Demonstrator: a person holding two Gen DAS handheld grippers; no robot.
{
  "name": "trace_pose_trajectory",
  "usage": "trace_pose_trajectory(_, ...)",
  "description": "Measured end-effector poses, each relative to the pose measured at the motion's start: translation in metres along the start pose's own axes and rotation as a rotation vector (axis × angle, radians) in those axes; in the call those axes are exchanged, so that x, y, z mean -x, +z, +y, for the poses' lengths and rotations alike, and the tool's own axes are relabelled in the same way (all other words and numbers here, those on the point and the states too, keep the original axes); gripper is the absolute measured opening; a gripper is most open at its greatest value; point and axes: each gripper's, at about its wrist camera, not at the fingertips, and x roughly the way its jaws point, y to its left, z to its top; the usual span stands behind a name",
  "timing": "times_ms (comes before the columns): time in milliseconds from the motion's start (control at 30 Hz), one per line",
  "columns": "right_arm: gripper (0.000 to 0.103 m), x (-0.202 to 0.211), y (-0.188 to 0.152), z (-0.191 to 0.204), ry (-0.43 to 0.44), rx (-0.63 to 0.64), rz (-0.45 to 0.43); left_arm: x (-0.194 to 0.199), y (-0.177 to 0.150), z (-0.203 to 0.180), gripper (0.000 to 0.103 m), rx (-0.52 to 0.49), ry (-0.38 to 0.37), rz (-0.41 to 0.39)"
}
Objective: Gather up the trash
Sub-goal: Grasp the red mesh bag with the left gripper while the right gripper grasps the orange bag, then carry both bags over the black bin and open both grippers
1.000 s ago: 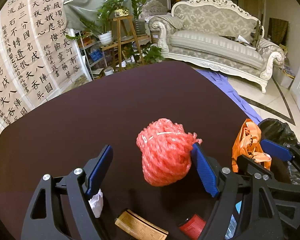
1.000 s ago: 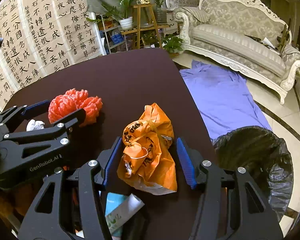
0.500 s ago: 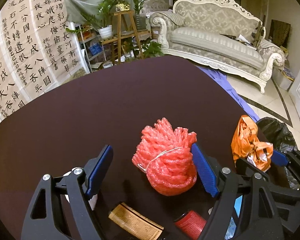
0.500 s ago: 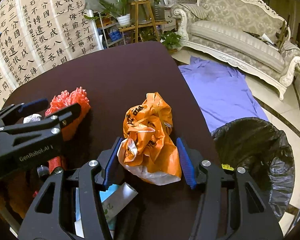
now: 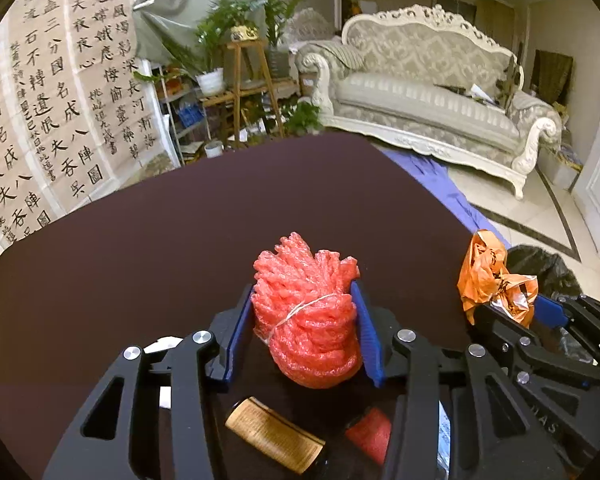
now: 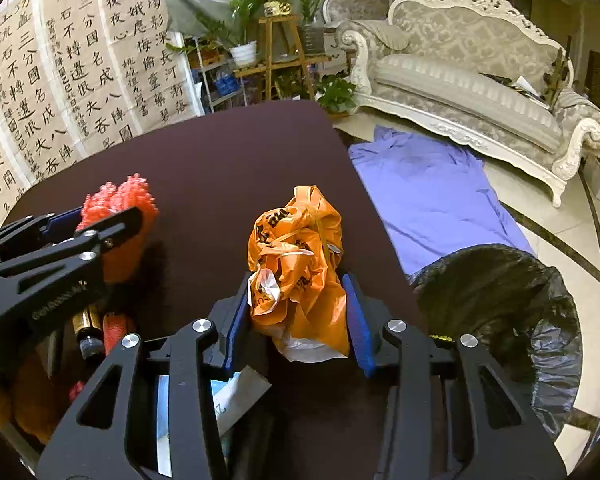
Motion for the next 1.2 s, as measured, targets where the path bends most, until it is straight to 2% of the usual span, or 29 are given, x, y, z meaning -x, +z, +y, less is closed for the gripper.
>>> trace_pose_trajectory(300, 0.042, 0.038, -0.009, -0.021, -0.055, -0.024, -0.062, 0.045, 0.001, -0.009, 0.046, 0.004, -0.026, -0.088)
trace_pose_trajectory(533, 0.042, 0.066, -0.023, -0.056, -0.153, -0.065, -0.094, 0.07, -0.006, -0.046, 0.046, -0.024, -0.088, -0.138)
trace_pose_trajectory(767, 0.042, 0.082, -0.042, -0.101, -0.224, -0.133, -0.1, 0.068, -0.012, -0.094, 0.046, -0.077, -0.155, -0.139)
trace_pose_trajectory(1200, 0.042, 0.079, -0.063, -0.156, -0.288, -0.211, -0.087, 0.04, -0.018, -0.166, 0.046, -0.168, -0.18, -0.12)
